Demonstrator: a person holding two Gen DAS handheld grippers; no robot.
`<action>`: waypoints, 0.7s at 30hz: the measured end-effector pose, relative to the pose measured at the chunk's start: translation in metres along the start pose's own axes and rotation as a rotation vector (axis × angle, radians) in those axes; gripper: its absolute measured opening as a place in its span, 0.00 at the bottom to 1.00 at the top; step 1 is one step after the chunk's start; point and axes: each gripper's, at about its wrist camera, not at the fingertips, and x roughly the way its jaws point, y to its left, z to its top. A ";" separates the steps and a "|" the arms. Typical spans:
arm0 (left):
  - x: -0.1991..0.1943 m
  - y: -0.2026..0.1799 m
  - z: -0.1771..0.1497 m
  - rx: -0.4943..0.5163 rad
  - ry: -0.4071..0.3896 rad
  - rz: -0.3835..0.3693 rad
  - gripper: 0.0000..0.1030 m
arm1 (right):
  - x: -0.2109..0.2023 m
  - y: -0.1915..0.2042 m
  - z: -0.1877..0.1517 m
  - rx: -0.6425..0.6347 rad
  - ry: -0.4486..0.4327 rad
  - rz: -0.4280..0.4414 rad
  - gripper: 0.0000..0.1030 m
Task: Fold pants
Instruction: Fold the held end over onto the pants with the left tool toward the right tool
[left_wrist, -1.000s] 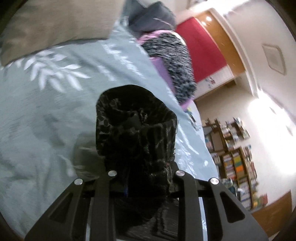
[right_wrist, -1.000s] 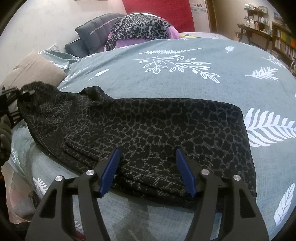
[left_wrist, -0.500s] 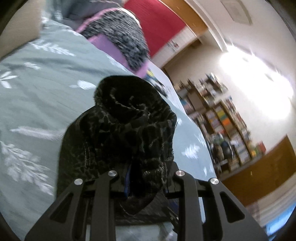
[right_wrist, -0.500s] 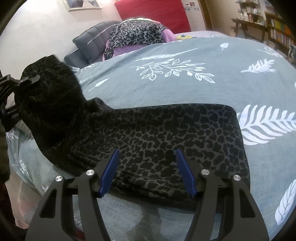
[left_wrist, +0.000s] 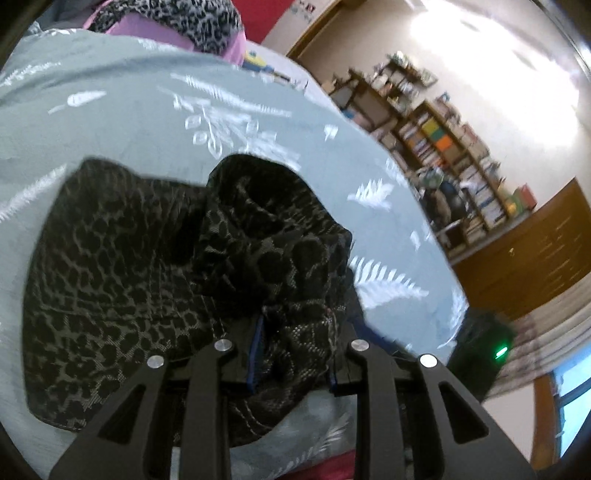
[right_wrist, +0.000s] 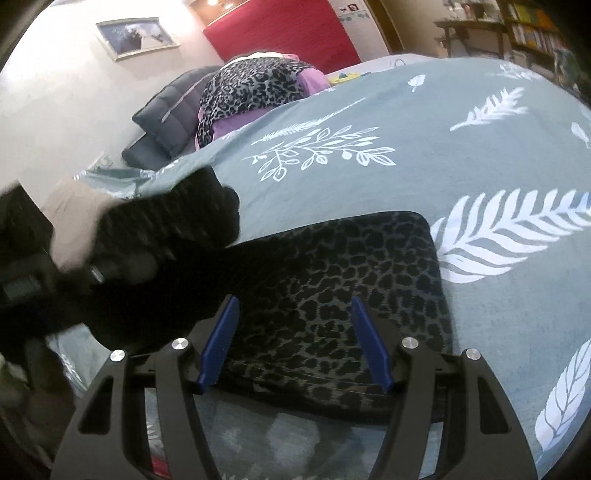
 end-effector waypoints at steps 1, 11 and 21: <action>0.006 0.001 -0.003 0.008 0.017 0.014 0.26 | -0.001 -0.002 0.000 0.007 -0.001 0.004 0.63; 0.010 0.015 -0.021 -0.005 0.075 -0.086 0.72 | -0.007 -0.007 0.006 0.044 -0.005 0.081 0.63; -0.030 0.064 -0.016 -0.123 -0.051 -0.032 0.81 | 0.000 0.009 0.010 0.073 0.030 0.171 0.67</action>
